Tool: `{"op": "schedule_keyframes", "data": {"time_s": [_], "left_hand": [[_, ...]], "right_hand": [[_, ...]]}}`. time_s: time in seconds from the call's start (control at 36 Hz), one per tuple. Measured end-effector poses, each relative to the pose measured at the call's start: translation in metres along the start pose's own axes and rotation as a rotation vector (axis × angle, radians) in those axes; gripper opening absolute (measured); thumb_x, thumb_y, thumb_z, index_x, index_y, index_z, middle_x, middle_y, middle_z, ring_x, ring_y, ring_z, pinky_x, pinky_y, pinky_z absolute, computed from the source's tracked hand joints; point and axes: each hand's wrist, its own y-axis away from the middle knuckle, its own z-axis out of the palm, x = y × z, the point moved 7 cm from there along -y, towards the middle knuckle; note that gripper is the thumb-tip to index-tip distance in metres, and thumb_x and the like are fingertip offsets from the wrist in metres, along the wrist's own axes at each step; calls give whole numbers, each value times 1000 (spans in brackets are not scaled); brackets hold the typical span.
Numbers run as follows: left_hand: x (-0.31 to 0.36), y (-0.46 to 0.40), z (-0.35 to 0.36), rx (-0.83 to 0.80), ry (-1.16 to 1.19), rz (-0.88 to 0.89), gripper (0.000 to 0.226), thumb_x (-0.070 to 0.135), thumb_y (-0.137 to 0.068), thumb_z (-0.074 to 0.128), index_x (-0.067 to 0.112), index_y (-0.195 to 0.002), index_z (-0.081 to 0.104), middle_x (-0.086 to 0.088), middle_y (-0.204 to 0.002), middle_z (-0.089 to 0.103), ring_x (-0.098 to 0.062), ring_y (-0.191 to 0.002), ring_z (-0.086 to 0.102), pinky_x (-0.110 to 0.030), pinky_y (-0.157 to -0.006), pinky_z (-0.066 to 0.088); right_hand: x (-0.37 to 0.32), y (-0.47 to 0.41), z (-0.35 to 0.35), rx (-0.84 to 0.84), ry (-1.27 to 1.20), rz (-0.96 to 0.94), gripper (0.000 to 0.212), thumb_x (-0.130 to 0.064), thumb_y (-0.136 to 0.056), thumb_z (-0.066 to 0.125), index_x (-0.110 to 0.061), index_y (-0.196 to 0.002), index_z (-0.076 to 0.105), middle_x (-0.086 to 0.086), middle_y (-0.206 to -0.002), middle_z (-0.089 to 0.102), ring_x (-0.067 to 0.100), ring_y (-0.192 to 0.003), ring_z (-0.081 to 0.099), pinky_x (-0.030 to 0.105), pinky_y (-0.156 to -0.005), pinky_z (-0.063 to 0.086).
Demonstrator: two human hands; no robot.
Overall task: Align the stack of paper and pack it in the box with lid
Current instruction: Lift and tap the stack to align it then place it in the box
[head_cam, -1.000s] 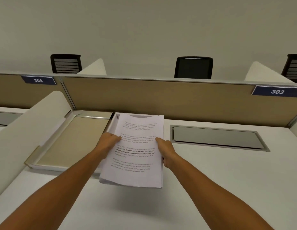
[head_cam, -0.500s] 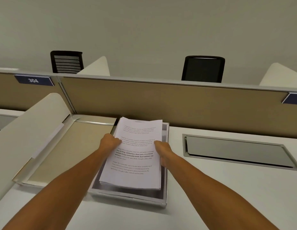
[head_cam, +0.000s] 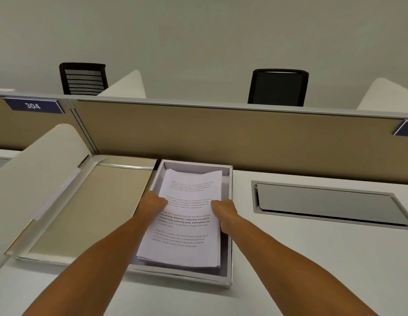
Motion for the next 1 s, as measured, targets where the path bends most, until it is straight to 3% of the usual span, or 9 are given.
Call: {"op": "schedule_keyframes", "data": {"time_s": [0.36, 0.53, 0.58, 0.64, 0.67, 0.75, 0.81, 0.92, 1.0], "left_hand": [[-2, 5, 0, 5, -63, 45, 30, 17, -90, 64, -5, -111, 63, -18, -107, 70, -34, -92, 70, -35, -71, 55], [2, 10, -2, 48, -121, 124, 21, 19, -90, 65, 3, -81, 56, -14, -85, 66, -28, -74, 65, -32, -63, 51], [3, 12, -6, 91, -137, 152, 27, 20, -91, 64, 7, -72, 51, -11, -77, 61, -29, -73, 63, -34, -66, 52], [4, 16, -13, 149, -144, 195, 29, 19, -91, 61, 9, -68, 48, -10, -75, 58, -27, -71, 60, -38, -72, 55], [4, 19, -17, 174, -136, 211, 23, 18, -93, 60, 7, -74, 55, -12, -80, 62, -26, -73, 60, -39, -76, 57], [0, 28, -33, 288, -63, 258, 22, 18, -97, 58, 3, -110, 68, -12, -103, 71, -24, -82, 63, -38, -82, 55], [-7, 38, -48, 383, -9, 274, 23, 15, -97, 57, 3, -113, 68, -13, -105, 73, -24, -83, 65, -34, -80, 54], [-31, 60, -79, 557, 52, 248, 26, 13, -95, 61, 6, -119, 66, -16, -115, 71, -32, -105, 66, -46, -93, 55], [-54, 77, -98, 671, -44, 151, 25, 16, -91, 67, 10, -115, 69, -16, -113, 70, -37, -105, 61, -50, -88, 52]], "right_hand": [[2, 10, -1, 18, 68, -11, 28, -9, -100, 49, 0, -125, 59, 17, -123, 68, 33, -113, 67, 45, -101, 56], [6, 11, 9, -19, 48, 6, 36, -10, -98, 45, -1, -130, 56, 18, -127, 65, 34, -118, 64, 41, -99, 54], [8, 10, 14, 24, 112, 66, 48, -26, -103, 45, -3, -146, 44, 16, -146, 53, 32, -135, 52, 39, -110, 45], [14, 14, 25, -67, 726, -61, 68, -40, -103, 52, -8, -157, 25, 11, -161, 34, 28, -150, 32, 38, -121, 30], [12, 15, 28, -67, 757, -110, 74, -43, -102, 52, -9, -159, 18, 12, -164, 27, 29, -152, 26, 40, -122, 27], [10, 33, 17, 42, 259, -2, 75, -24, -101, 45, -7, -160, 1, 19, -167, 11, 37, -153, 20, 48, -123, 26], [9, 38, 20, -12, 310, -83, 83, -20, -100, 50, -12, -160, -7, 15, -169, 5, 36, -154, 18, 48, -124, 26], [4, 44, 19, 9, 284, -275, 76, -16, -96, 63, -16, -157, 17, 9, -165, 27, 34, -147, 36, 49, -113, 46], [1, 52, 16, 21, 284, -356, 77, -15, -94, 67, -18, -156, 21, 8, -164, 29, 33, -147, 38, 48, -112, 48]]}}
